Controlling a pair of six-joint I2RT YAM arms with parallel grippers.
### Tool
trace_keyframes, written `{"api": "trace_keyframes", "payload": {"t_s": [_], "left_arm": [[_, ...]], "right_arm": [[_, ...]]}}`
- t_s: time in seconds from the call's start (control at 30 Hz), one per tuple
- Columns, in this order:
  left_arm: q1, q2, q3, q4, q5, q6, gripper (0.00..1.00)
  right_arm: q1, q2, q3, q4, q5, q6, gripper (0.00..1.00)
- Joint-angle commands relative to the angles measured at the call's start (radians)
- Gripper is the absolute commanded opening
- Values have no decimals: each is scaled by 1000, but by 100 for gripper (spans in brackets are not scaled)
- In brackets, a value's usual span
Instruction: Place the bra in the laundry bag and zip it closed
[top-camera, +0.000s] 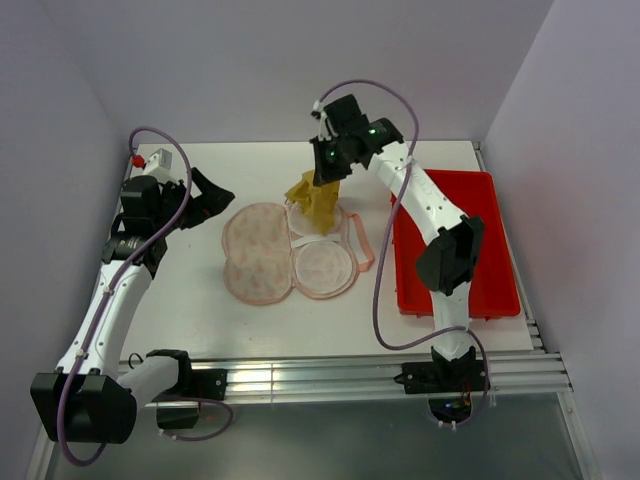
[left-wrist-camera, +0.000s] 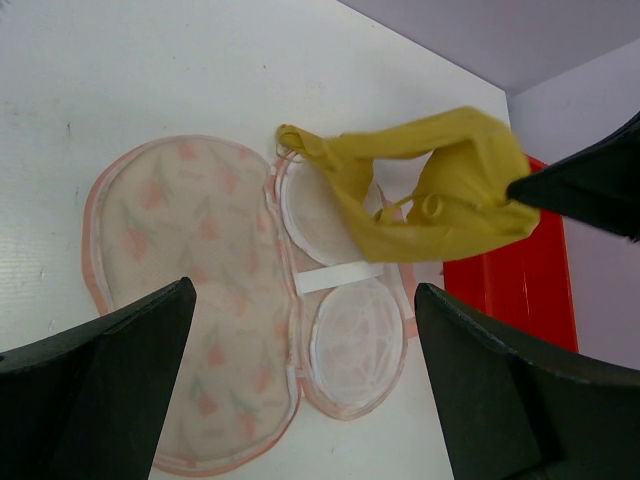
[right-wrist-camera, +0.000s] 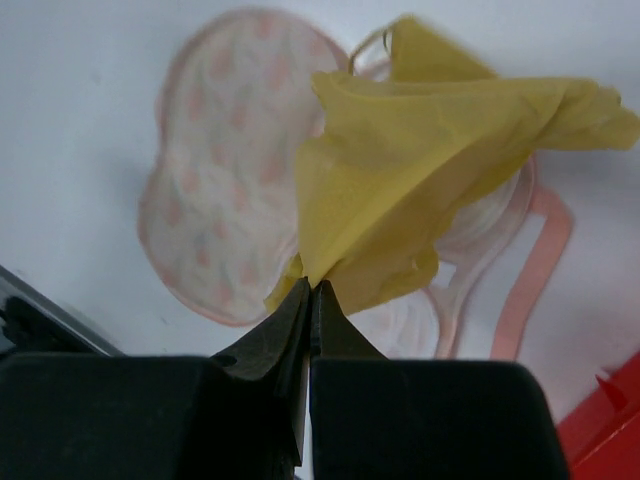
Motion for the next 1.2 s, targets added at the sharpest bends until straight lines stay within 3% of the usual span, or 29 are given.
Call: {"api": "trace_keyframes", "payload": {"t_s": [0.0, 0.27, 0.4, 0.47, 0.5, 0.6, 0.73, 1.17], "left_arm": [[2, 1, 19, 17, 9, 10, 99], [2, 3, 18, 16, 10, 10, 99], [2, 10, 14, 22, 23, 7, 99], [1, 18, 13, 28, 39, 6, 99], [-2, 21, 13, 29, 41, 3, 99], [-27, 33, 14, 28, 41, 6, 99], [-64, 49, 27, 16, 10, 9, 99], [-124, 95, 50, -3, 7, -33, 99]], "right_arm": [[91, -72, -114, -42, 162, -64, 0], [174, -140, -424, 56, 238, -1, 0], [189, -186, -477, 88, 255, 30, 34], [191, -210, -518, 114, 290, 45, 45], [191, -248, -539, 130, 296, 60, 57], [191, -326, -621, 183, 335, 86, 73], [185, -399, -710, 231, 402, 126, 78], [177, -500, -1072, 427, 447, 235, 77]]}}
